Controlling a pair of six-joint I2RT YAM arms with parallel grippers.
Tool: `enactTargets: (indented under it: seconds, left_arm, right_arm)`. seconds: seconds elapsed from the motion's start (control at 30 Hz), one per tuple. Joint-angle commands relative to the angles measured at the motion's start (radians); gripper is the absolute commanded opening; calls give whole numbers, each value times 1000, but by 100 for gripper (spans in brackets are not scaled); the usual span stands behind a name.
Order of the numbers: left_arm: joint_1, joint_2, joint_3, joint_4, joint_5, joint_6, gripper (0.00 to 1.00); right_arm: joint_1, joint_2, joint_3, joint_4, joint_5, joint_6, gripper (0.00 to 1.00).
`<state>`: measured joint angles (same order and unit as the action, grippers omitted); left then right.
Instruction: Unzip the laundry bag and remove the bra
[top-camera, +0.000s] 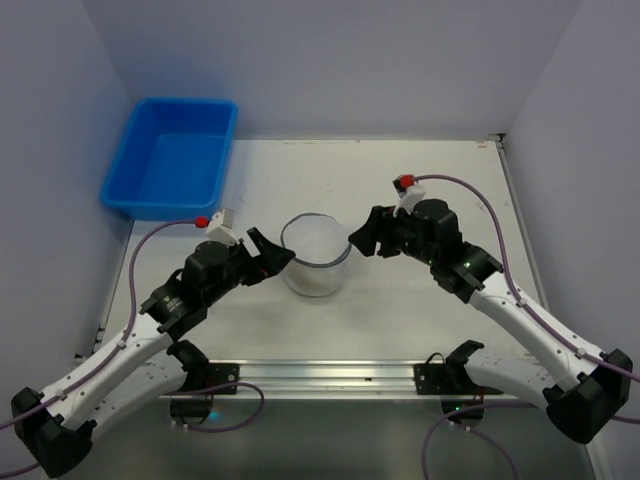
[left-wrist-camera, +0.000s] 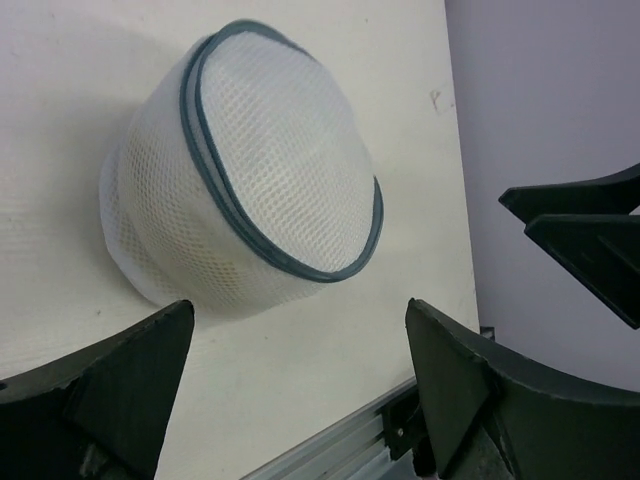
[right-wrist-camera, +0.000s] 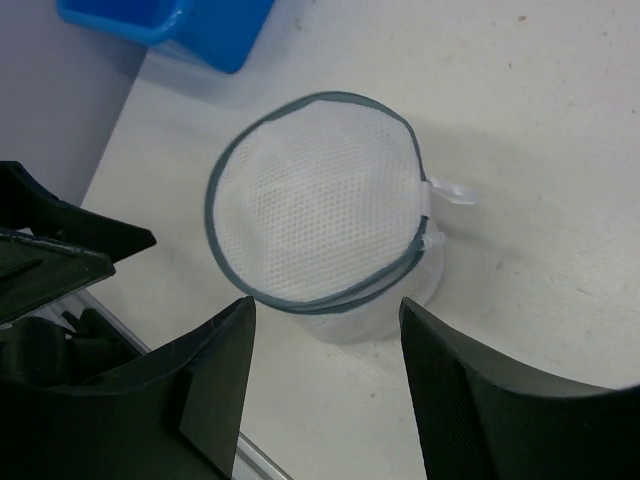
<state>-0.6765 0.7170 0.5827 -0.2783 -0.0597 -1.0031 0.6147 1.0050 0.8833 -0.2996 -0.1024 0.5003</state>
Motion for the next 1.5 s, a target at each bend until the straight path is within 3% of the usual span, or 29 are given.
enactTargets:
  seconds: [0.0, 0.33, 0.5, 0.77, 0.93, 1.27, 1.37, 1.47]
  left_arm:
    - [2, 4, 69, -84, -117, 73, 89]
    - [60, 113, -3, 25, -94, 66, 79]
    - [89, 124, -52, 74, -62, 57, 78]
    - [120, 134, -86, 169, -35, 51, 78]
    - [124, 200, -92, 305, 55, 34, 78]
    - [126, 326, -87, 389, 95, 27, 78]
    - [124, 340, -77, 367, 69, 38, 73]
    - [126, 372, -73, 353, 28, 57, 62]
  right_arm:
    - [34, 53, 62, 14, 27, 32, 61]
    - [40, 317, -49, 338, 15, 115, 58]
    - [31, 437, -116, 373, 12, 147, 54]
    - [23, 491, -159, 363, -17, 175, 50]
    - [23, 495, -164, 370, -46, 173, 50]
    - [23, 500, -161, 379, -72, 167, 50]
    - [23, 500, -165, 387, -77, 167, 50]
    - [23, 489, -164, 389, -79, 162, 50]
